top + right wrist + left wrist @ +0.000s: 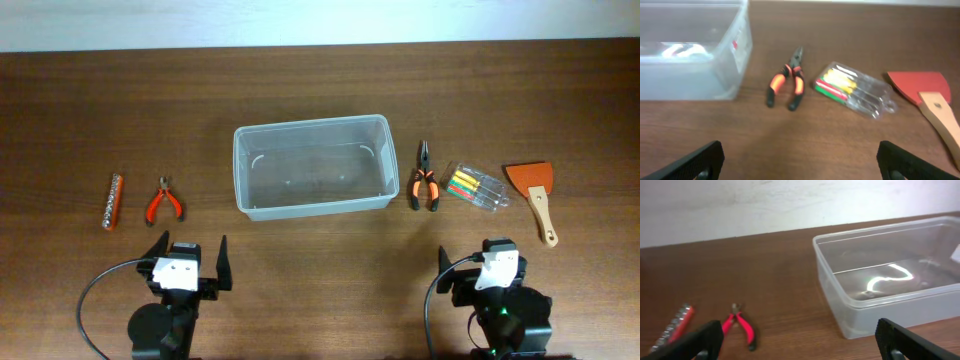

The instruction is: Pack container

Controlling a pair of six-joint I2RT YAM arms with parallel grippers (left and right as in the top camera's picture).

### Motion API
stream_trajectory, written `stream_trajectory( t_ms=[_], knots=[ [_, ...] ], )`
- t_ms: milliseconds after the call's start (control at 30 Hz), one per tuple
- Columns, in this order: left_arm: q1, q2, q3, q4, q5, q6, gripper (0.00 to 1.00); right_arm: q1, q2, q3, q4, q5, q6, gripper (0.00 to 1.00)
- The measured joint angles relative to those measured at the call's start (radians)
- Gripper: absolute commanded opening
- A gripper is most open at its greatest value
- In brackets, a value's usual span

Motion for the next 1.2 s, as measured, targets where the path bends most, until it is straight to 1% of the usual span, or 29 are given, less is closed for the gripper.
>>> stream_trajectory(
  t_ms=[100,200,333,433,467,567,633,733,767,800,833,967,1067,1200],
  knots=[
    [0.0,0.016,0.01,0.0,0.011,-0.05,0.99,0.0,0.0,0.001,0.044,-0.071,0.003,0.98],
    [0.0,0.065,0.069,-0.007,0.007,-0.074,0.99,0.0,0.017,0.026,0.031,-0.116,0.005,0.99],
    [0.0,0.243,0.26,-0.04,-0.027,-0.091,0.99,0.0,0.143,0.174,-0.019,-0.143,0.005,0.99],
    [0.0,0.436,0.417,-0.091,-0.039,-0.095,0.99,-0.001,0.326,0.337,-0.098,-0.145,0.005,0.98],
    [0.0,0.517,0.478,-0.114,-0.04,-0.095,0.99,-0.001,0.415,0.412,-0.134,-0.142,0.005,0.99],
    [0.0,0.719,0.616,-0.175,-0.046,-0.095,0.99,-0.001,0.594,0.573,-0.243,-0.116,0.005,0.99],
    [0.006,0.89,0.734,-0.23,-0.046,-0.095,0.99,-0.002,0.766,0.738,-0.332,-0.097,0.005,0.99],
    [0.03,1.081,0.881,-0.269,-0.05,-0.095,0.99,-0.002,0.956,0.964,-0.461,-0.113,0.005,0.98],
    [0.036,1.122,0.914,-0.277,-0.052,-0.095,0.99,-0.002,0.993,1.011,-0.508,-0.119,0.005,0.99],
    [0.039,1.151,0.939,-0.281,-0.054,-0.095,0.99,-0.003,1.028,1.058,-0.566,-0.121,0.005,0.99],
    [0.042,1.174,0.959,-0.281,-0.054,-0.095,0.99,-0.003,1.057,1.093,-0.59,-0.12,0.005,0.99],
    [0.043,1.233,0.993,-0.28,-0.054,-0.095,0.99,-0.029,1.176,1.215,-0.648,-0.082,0.022,0.99],
    [0.043,1.256,0.993,-0.288,-0.054,-0.095,0.99,-0.097,1.252,1.257,-0.656,-0.018,0.031,0.98],
    [0.043,1.282,0.993,-0.302,-0.054,-0.095,0.99,-0.207,1.35,1.267,-0.649,0.051,0.021,0.99]
  ],
)
